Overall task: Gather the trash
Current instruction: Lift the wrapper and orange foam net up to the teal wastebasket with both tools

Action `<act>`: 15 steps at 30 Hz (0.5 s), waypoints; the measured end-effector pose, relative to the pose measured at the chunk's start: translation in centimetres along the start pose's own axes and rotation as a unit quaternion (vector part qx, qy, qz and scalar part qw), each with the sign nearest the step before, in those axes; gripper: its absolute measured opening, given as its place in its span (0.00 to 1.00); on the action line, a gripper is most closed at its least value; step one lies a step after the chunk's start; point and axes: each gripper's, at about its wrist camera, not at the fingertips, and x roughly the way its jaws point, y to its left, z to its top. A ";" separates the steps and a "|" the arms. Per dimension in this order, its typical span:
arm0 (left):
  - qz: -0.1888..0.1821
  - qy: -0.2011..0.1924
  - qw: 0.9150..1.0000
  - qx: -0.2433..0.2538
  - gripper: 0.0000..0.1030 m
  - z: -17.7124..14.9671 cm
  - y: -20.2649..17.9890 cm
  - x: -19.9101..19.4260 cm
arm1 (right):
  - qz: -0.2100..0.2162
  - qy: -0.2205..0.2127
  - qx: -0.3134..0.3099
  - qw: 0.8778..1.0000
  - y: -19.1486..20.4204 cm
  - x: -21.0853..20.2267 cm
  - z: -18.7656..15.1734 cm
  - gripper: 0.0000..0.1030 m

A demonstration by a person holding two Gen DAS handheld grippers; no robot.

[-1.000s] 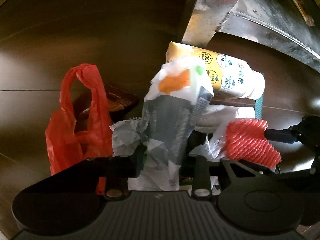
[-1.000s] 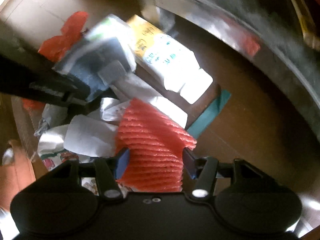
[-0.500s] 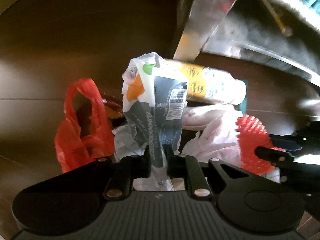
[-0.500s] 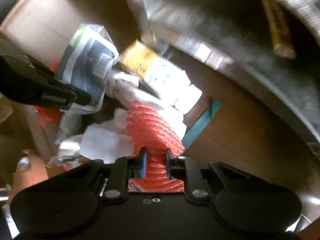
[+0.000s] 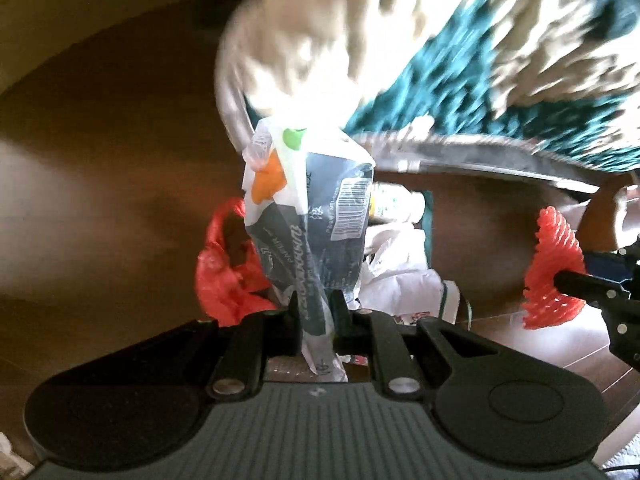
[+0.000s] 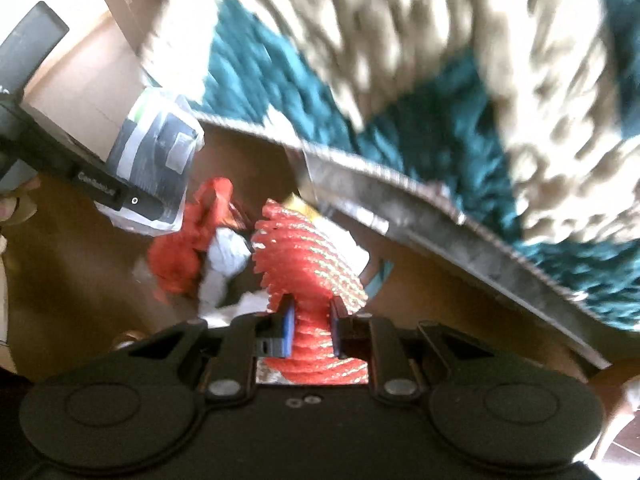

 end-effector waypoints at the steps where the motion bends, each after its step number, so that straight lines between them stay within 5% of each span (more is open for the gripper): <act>1: 0.000 -0.009 1.000 0.000 0.12 0.0 -0.1 -1.5 | 0.000 -0.011 -0.001 1.000 0.4 -1.3 0.2 0.16; 15: -0.003 -0.136 0.991 0.002 0.12 -3.8 -3.9 -20.3 | -0.015 -0.140 -0.014 0.990 4.1 -19.5 1.1 0.16</act>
